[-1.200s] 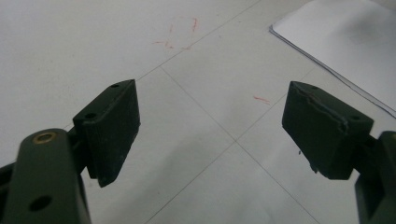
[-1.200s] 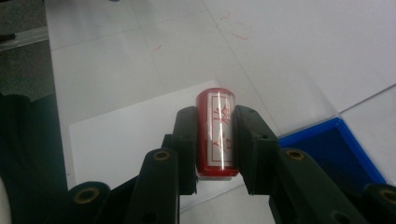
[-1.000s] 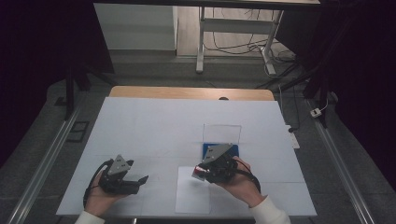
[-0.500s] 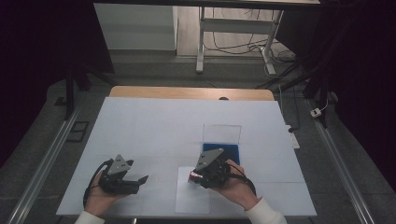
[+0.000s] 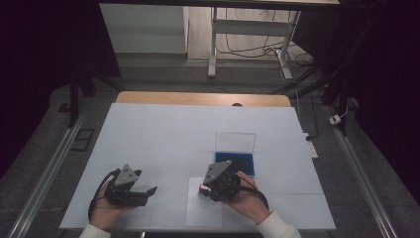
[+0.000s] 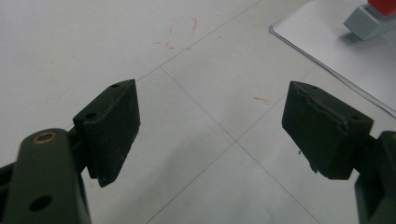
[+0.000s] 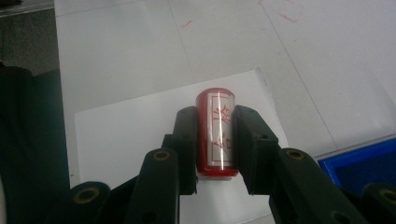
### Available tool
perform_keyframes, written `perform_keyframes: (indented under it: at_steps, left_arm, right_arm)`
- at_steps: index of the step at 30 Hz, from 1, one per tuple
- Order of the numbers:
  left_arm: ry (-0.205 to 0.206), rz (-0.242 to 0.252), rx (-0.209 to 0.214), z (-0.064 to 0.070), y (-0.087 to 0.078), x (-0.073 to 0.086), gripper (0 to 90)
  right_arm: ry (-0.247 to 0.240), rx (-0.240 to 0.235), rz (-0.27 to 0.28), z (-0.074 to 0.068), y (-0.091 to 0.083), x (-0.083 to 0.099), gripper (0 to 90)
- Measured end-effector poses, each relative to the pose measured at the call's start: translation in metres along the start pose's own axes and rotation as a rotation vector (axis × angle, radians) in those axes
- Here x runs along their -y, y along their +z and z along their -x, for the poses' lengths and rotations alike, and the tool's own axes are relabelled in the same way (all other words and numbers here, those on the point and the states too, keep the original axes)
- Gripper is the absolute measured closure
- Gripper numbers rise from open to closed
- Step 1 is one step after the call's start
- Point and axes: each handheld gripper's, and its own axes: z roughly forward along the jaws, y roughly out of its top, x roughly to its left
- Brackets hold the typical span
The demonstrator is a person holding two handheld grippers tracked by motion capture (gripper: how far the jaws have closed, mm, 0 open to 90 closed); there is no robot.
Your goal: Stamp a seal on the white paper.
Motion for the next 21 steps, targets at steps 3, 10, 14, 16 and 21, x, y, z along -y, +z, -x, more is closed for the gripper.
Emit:
perform_keyframes:
  at_steps: [3, 10, 14, 16, 21]
  left_arm:
    - [0.000, -0.001, 0.000, 0.0000, 0.0000, 0.0002, 19.2]
    - [0.002, -0.005, 0.000, 0.0003, 0.0005, 0.0002, 19.2]
    - [0.003, -0.008, -0.002, 0.0006, 0.0009, 0.0003, 19.2]
    - [0.006, -0.009, -0.001, 0.0005, 0.0008, 0.0002, 19.2]
    - [0.005, -0.010, 0.000, 0.0007, 0.0011, 0.0004, 19.2]
  right_arm:
    - [0.002, 0.005, 0.000, 0.0002, 0.0014, 0.0005, 69.7]
    - [-0.005, 0.008, -0.007, 0.0002, 0.0045, 0.0005, 69.6]
    - [-0.004, 0.017, -0.014, 0.0004, 0.0061, 0.0010, 69.7]
    - [-0.007, 0.016, -0.013, 0.0009, 0.0071, 0.0013, 69.6]
    - [-0.006, 0.013, -0.022, 0.0007, 0.0085, 0.0013, 69.6]
